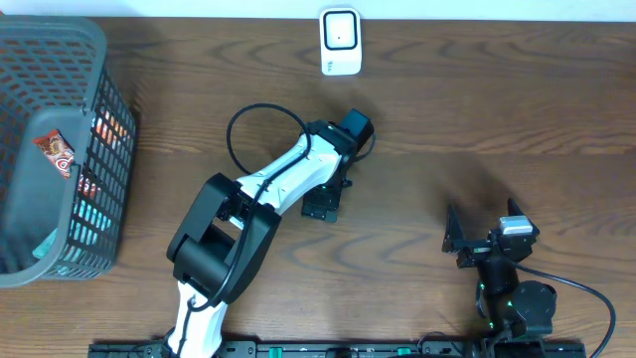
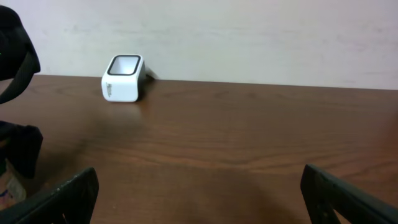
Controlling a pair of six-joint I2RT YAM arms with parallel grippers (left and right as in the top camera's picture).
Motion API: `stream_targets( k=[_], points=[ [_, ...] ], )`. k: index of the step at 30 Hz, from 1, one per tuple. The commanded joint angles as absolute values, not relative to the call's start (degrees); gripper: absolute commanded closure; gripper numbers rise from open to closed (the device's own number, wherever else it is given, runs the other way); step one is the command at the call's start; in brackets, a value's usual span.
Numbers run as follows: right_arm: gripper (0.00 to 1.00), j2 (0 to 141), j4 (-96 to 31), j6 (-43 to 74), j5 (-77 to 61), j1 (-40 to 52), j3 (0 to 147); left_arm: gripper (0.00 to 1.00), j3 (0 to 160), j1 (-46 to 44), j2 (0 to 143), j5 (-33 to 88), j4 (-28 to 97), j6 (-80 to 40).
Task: Scan the item barcode
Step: 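Carry the bottle to the table center and release it upright, then reach the left gripper into the basket and grasp the orange Top bar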
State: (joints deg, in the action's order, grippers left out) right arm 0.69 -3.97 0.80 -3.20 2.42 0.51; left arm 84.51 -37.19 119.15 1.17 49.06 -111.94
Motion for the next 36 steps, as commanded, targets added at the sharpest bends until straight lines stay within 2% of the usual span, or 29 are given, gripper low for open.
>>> stream_targets(
  k=[1, 8, 15, 24, 28, 36],
  points=[
    [0.01, 0.4, -4.0, 0.8, -3.3, 1.9, 0.3, 0.02, 85.4, -37.3, 118.1, 0.4, 49.4, -105.6],
    [0.01, 0.4, -4.0, 0.8, -3.3, 1.9, 0.3, 0.02, 85.4, -37.8, 109.2, -1.4, 49.9, -92.1],
    [0.01, 0.4, -4.0, 0.8, -3.3, 1.9, 0.3, 0.02, 85.4, -38.5, 94.3, -13.8, 54.7, -73.0],
    [0.01, 0.4, -4.0, 0.8, -3.3, 1.9, 0.3, 0.02, 85.4, -38.5, 73.3, -29.3, 54.3, -31.7],
    [0.01, 0.4, -4.0, 0.8, -3.3, 1.9, 0.3, 0.02, 85.4, -38.4, 66.0, -38.1, 53.5, -18.4],
    [0.01, 0.4, -4.0, 0.8, -3.3, 1.9, 0.3, 0.02, 85.4, -33.4, 58.6, -69.0, 49.0, -16.1]
  ],
)
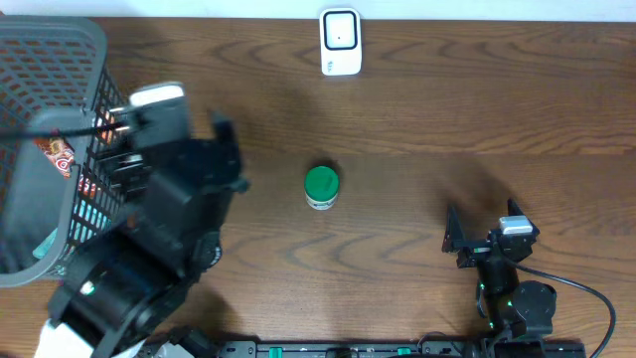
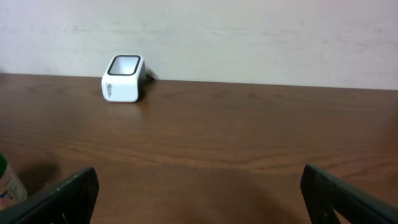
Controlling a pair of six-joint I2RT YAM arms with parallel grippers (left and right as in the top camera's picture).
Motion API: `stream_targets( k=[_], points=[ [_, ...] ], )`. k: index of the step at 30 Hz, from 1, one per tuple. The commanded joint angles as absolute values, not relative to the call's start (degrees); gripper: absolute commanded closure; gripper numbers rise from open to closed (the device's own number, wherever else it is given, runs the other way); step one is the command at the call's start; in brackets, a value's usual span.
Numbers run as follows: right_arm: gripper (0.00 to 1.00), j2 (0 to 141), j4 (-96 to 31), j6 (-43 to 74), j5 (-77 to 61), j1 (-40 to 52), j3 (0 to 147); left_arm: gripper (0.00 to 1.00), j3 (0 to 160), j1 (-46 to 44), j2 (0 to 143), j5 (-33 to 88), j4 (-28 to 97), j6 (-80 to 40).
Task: Scan the item barcode
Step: 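Reach the left gripper into the basket and grasp the orange Top bar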
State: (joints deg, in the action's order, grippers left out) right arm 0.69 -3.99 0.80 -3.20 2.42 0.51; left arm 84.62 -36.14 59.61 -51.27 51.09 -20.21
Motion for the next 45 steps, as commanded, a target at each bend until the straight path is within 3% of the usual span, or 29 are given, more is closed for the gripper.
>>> stream_targets(
  k=[1, 8, 16, 24, 33, 45],
  points=[
    [0.01, 0.4, -4.0, 0.8, -3.3, 1.9, 0.3, 0.02, 85.4, -31.7, 58.4, -71.4, 46.9, -16.1],
    [0.01, 0.4, -4.0, 0.8, -3.3, 1.9, 0.3, 0.02, 85.4, -13.6, 58.3, -70.3, 32.4, -16.1],
    [0.01, 0.4, -4.0, 0.8, -3.3, 1.9, 0.3, 0.02, 85.4, 13.7, 60.9, -44.2, 28.7, -16.1],
    [0.01, 0.4, -4.0, 0.8, -3.3, 1.9, 0.3, 0.02, 85.4, 32.0, 74.0, -21.1, 36.4, -16.1],
    [0.01, 0.4, -4.0, 0.8, -3.3, 1.9, 0.3, 0.02, 85.4, 34.9, 92.3, -9.5, 40.1, -12.4],
    [0.01, 0.4, -4.0, 0.8, -3.3, 1.9, 0.3, 0.02, 85.4, 33.4, 110.4, -9.4, 39.6, -15.3]
  ],
)
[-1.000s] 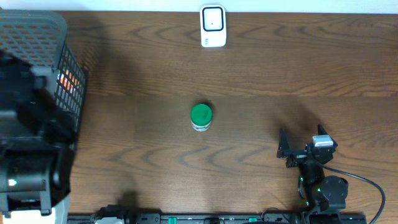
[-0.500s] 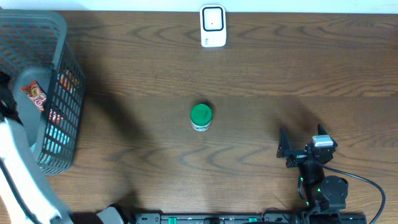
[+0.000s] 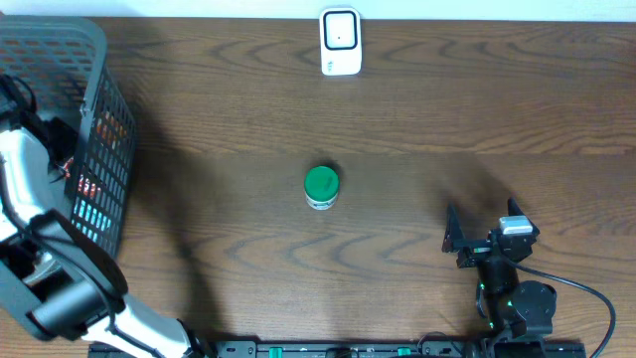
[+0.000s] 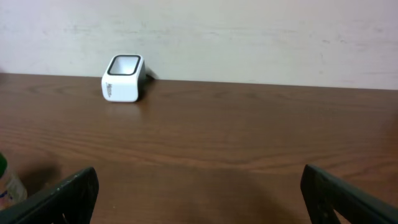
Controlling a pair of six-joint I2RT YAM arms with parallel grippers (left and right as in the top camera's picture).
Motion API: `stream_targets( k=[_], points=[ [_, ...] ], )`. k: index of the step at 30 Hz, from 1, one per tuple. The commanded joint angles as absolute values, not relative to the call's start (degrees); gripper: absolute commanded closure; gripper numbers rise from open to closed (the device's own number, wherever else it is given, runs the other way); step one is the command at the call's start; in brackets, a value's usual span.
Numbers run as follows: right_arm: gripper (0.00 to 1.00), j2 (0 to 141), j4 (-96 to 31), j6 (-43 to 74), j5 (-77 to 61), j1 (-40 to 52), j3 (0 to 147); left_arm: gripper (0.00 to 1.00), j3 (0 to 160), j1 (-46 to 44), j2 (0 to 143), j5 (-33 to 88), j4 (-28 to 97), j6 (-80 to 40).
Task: Scan the item barcode
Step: 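Reach the left gripper into the basket and grasp the orange Top bar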
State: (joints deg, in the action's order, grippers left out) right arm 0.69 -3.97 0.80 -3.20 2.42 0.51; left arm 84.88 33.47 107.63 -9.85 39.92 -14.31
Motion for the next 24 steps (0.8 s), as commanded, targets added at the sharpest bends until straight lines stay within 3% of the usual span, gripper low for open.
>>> stream_targets(
  k=[1, 16, 18, 22, 24],
  points=[
    [0.01, 0.4, -4.0, 0.8, -3.3, 1.9, 0.3, 0.02, 85.4, 33.4, 111.4, -9.4, 39.3, -15.3],
    [0.01, 0.4, -4.0, 0.8, -3.3, 1.9, 0.3, 0.01, 85.4, 33.4, 120.2, -4.0, 32.2, -15.3],
    [0.01, 0.4, -4.0, 0.8, -3.3, 1.9, 0.3, 0.16, 85.4, 33.4, 120.9, -4.1, 32.3, -15.2],
    [0.01, 0.4, -4.0, 0.8, -3.3, 1.9, 0.3, 0.6, 85.4, 33.5, 121.4, -5.4, 32.5, -15.0],
    [0.01, 0.4, -4.0, 0.8, -3.3, 1.9, 0.3, 0.7, 85.4, 33.5, 121.3, -7.6, 32.7, -15.0]
  ],
)
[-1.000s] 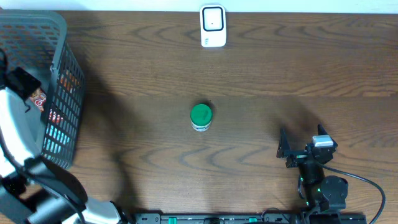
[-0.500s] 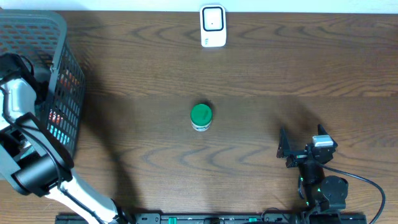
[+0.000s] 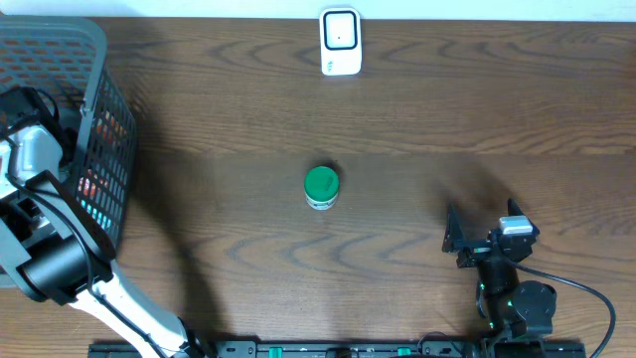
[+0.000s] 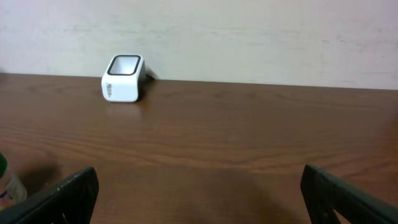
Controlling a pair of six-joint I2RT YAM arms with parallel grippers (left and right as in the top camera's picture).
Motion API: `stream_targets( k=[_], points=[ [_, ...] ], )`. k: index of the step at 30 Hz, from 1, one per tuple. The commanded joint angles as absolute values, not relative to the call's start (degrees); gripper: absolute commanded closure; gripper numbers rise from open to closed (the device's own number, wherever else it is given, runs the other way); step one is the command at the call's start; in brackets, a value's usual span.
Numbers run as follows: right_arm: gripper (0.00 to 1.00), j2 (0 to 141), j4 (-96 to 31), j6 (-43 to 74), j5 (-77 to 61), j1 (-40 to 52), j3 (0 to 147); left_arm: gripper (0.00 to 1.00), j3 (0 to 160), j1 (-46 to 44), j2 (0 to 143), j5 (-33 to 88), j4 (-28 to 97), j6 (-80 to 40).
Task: Scan the item barcode
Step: 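Reach the left gripper into the basket and grasp the orange Top bar, then carry the Top bar out and place it right of the bottle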
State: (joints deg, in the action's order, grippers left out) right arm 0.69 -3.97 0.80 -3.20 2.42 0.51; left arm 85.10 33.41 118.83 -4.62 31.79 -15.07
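Observation:
A small jar with a green lid (image 3: 321, 186) stands upright at the middle of the table; its edge (image 4: 5, 182) shows at the far left of the right wrist view. The white barcode scanner (image 3: 340, 42) sits at the table's back edge, and it appears as a white box (image 4: 123, 78) in the right wrist view. My left arm (image 3: 30, 149) reaches over the dark mesh basket (image 3: 104, 129) at the left; its fingers cannot be made out. My right gripper (image 4: 199, 199) rests open at the front right, holding nothing.
The basket holds several packaged goods, among them a red snack packet (image 3: 94, 184) behind the mesh. A pale wall (image 4: 249, 37) runs behind the table's far edge. Bare wood (image 3: 477, 119) lies between jar, scanner and right gripper.
My left arm's end has shifted a little to the right over the basket. The jar, the scanner and my right gripper stand as they were.
My left arm was first stretched out to the table's middle, covering the spot where the jar stands. Then the jar stood alone there and the arm was back near the basket. After that the arm was over the basket, where it remains.

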Motion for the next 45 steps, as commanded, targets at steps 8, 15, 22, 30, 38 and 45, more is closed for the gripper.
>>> stream_targets(
  k=[8, 15, 22, 30, 38, 45],
  points=[
    [0.01, 0.4, -4.0, 0.8, -3.3, 1.9, 0.3, 0.92, 86.5, 33.6, 116.3, -19.4, 36.0, -12.5],
    [0.01, 0.4, -4.0, 0.8, -3.3, 1.9, 0.3, 0.92, 88.4, 33.5, 100.7, -15.7, 36.8, -13.0],
    [0.01, 0.4, -4.0, 0.8, -3.3, 1.9, 0.3, 0.93, 88.4, 32.8, 82.2, 5.1, 36.4, -16.0],
    [0.01, 0.4, -4.0, 0.8, -3.3, 1.9, 0.3, 0.93, 88.2, 14.8, 73.7, 30.1, 36.0, -26.8],
    [0.01, 0.4, -4.0, 0.8, -3.3, 1.9, 0.3, 0.93, 85.9, -18.4, 84.4, 21.2, 35.9, -12.6],
    [0.01, 0.4, -4.0, 0.8, -3.3, 1.9, 0.3, 0.93, 85.9, -36.0, 100.4, 20.2, 33.8, -1.7]
  ],
)
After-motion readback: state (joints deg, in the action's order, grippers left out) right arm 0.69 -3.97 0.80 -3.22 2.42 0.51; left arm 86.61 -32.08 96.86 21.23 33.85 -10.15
